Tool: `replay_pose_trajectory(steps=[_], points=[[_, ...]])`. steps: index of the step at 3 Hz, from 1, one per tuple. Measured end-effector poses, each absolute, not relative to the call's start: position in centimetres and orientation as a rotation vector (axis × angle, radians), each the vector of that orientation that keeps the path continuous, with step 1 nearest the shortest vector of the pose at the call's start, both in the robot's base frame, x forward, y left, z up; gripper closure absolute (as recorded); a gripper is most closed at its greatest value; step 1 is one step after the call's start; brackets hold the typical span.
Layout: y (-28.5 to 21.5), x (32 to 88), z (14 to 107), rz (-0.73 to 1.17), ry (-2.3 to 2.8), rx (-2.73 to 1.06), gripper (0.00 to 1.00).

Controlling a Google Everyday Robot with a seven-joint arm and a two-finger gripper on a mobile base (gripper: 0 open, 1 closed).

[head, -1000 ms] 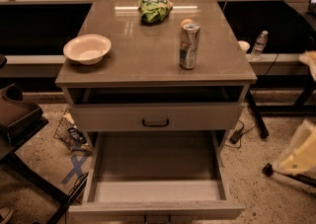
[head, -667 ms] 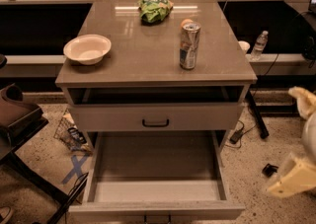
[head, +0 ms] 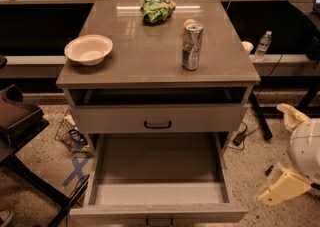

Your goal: Close middle drawer

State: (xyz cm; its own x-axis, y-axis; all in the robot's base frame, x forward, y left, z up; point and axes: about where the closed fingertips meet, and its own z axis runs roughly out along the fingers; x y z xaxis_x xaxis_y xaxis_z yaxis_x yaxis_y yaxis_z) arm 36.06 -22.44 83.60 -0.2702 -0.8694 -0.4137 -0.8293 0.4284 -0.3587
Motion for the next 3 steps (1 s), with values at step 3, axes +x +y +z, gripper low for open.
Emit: replay_pose_trajectory(steps=[3], points=[[-23.3,32.4,63.3,0.280,2.260,-1.278,0.39]])
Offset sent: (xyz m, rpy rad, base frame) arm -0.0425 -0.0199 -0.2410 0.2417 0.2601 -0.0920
